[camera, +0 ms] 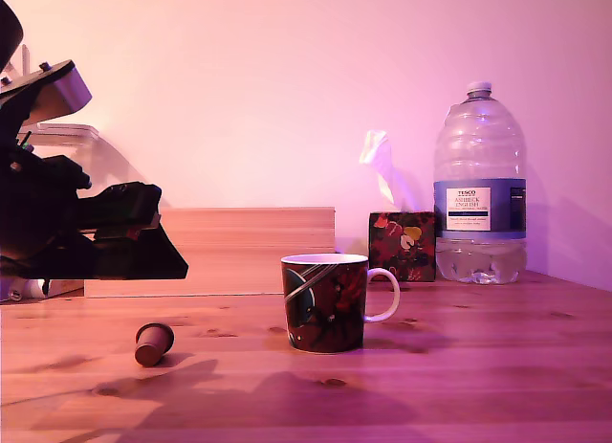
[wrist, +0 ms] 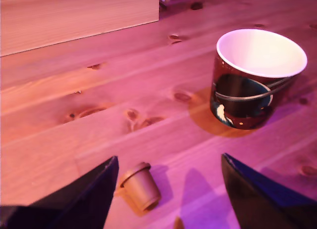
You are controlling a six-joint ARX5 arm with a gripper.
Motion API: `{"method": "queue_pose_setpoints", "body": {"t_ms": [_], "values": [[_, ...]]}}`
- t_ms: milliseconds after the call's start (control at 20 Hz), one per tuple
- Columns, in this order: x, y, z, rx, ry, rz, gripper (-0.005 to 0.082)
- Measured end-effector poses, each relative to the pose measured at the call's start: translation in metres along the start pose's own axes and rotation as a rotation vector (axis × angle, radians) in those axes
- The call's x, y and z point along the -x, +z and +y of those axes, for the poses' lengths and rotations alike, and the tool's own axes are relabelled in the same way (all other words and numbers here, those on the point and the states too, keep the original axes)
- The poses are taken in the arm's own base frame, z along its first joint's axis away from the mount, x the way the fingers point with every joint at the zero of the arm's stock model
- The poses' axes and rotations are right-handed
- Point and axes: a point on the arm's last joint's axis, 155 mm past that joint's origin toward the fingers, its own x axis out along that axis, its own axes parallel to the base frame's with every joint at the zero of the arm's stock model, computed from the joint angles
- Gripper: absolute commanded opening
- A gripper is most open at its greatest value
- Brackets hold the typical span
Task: Pick up the coffee capsules from the table one by one and drop them inside the nearest coffee cup
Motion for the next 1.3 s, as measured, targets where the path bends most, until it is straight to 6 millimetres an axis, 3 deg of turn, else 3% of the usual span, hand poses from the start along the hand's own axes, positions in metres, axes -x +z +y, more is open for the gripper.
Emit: {"method": "queue_pose_setpoints", "body": {"t_ms": [300, 650, 1000, 1300], "values": [[0.018, -0.022, 0.017, 0.017, 0.031, -0.038, 0.059], [0.02, -0.017, 0.025, 0.028, 0.049, -0.076, 0.0589], [0.003, -0.037, 0.019, 0.026, 0.013, -0.018, 0.0589], [-0.028, -0.034, 0.016, 0.025, 0.002, 0.008, 0.0588]]}}
